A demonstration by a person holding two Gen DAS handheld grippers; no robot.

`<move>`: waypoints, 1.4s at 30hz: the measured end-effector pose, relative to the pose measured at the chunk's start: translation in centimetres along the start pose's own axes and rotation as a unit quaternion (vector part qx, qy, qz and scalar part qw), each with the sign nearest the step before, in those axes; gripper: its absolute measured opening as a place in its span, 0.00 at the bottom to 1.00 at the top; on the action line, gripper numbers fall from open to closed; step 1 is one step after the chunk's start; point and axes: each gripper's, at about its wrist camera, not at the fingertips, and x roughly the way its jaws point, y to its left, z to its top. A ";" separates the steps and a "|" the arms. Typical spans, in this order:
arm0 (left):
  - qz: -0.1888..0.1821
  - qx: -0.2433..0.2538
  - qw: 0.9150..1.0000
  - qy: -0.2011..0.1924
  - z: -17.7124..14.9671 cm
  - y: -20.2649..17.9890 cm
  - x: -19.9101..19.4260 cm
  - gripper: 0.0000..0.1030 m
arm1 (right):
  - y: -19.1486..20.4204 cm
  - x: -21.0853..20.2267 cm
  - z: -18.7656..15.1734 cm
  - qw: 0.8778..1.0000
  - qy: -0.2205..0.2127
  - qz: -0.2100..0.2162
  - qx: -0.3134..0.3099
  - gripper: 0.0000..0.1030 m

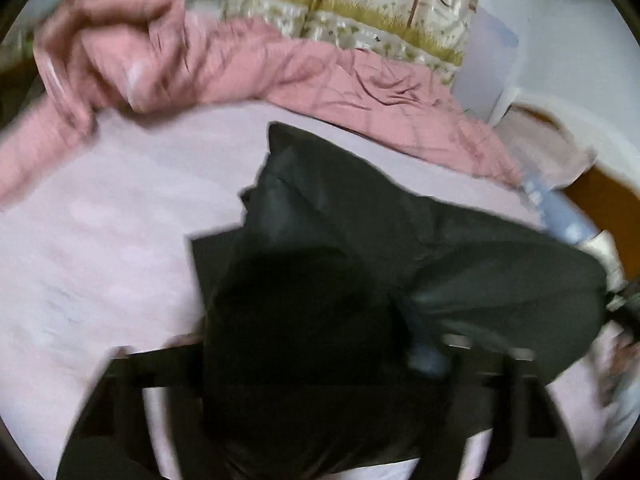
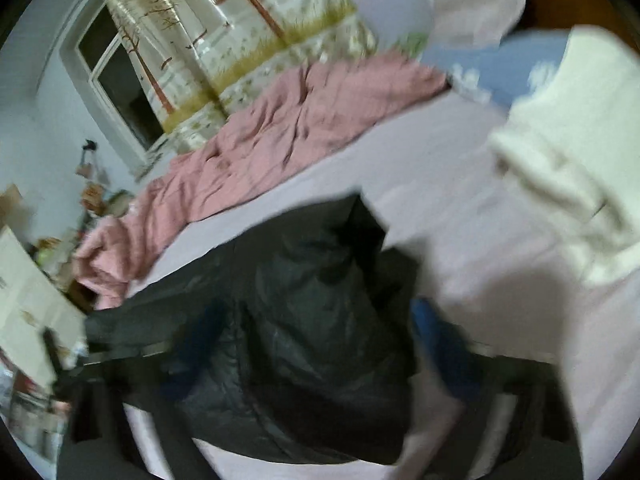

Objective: Fold large clothes

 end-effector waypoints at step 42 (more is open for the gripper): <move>0.074 0.162 0.971 -0.162 3.2 -8.3 -4.6 1.00 | 12.0 -2.0 1.7 0.968 -0.169 -0.090 -0.162 1.00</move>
